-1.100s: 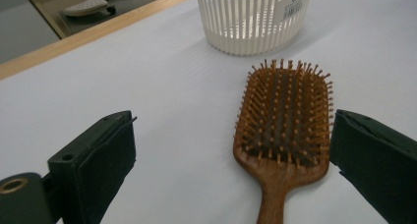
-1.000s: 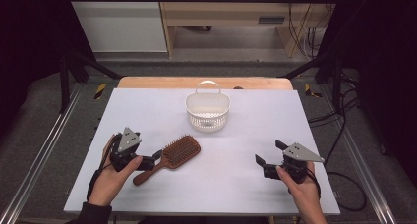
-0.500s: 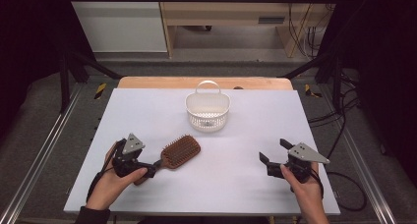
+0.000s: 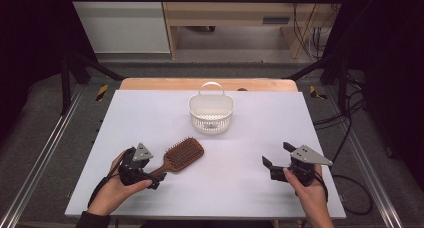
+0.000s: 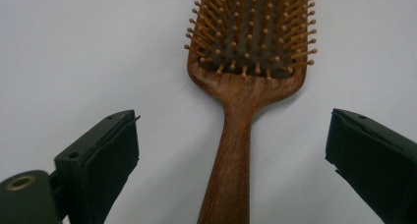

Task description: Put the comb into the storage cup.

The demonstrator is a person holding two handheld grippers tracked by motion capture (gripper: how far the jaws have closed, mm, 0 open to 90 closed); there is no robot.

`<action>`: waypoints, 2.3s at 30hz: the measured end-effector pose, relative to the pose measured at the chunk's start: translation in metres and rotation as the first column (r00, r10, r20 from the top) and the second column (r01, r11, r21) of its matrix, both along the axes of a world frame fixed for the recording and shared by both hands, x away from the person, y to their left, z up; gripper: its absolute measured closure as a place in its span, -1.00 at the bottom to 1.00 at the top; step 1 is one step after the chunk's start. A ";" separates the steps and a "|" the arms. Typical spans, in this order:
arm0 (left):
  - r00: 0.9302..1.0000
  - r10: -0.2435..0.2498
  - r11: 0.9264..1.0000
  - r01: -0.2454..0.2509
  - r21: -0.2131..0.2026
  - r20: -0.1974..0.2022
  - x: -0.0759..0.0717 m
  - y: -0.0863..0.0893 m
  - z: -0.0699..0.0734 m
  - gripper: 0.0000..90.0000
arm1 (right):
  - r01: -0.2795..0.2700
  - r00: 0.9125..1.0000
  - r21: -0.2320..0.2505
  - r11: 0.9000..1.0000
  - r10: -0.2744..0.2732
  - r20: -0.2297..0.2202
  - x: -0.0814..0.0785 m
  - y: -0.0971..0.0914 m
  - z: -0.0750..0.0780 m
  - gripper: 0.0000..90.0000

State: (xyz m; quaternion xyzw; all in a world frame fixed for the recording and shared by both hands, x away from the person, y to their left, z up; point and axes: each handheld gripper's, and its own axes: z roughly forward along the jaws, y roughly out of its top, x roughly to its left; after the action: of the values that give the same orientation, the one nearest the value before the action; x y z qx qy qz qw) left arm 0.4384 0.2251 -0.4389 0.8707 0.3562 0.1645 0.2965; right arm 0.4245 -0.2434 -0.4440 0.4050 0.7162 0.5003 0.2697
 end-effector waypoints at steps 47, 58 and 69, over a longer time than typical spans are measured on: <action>0.991 -0.078 0.996 0.083 0.044 -0.105 0.013 -0.009 -0.015 0.30 | -0.029 0.999 -0.021 0.999 0.028 -0.028 0.002 0.006 -0.003 -0.75; 0.987 -0.088 0.992 0.100 0.081 -0.134 0.021 -0.013 -0.016 0.46 | -0.032 0.999 -0.021 0.999 0.032 -0.034 0.002 0.006 -0.003 -0.75; 0.977 -0.106 0.981 0.133 0.139 -0.184 0.030 -0.021 -0.015 0.48 | -0.043 0.998 -0.028 0.999 0.042 -0.043 0.002 0.008 -0.005 -0.75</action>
State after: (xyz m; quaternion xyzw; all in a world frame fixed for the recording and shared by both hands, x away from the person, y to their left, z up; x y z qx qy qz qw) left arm 0.4679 0.2041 -0.4538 0.9216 0.3144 0.0952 0.2066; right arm 0.4269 -0.2353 -0.4491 0.3962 0.7375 0.4867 0.2496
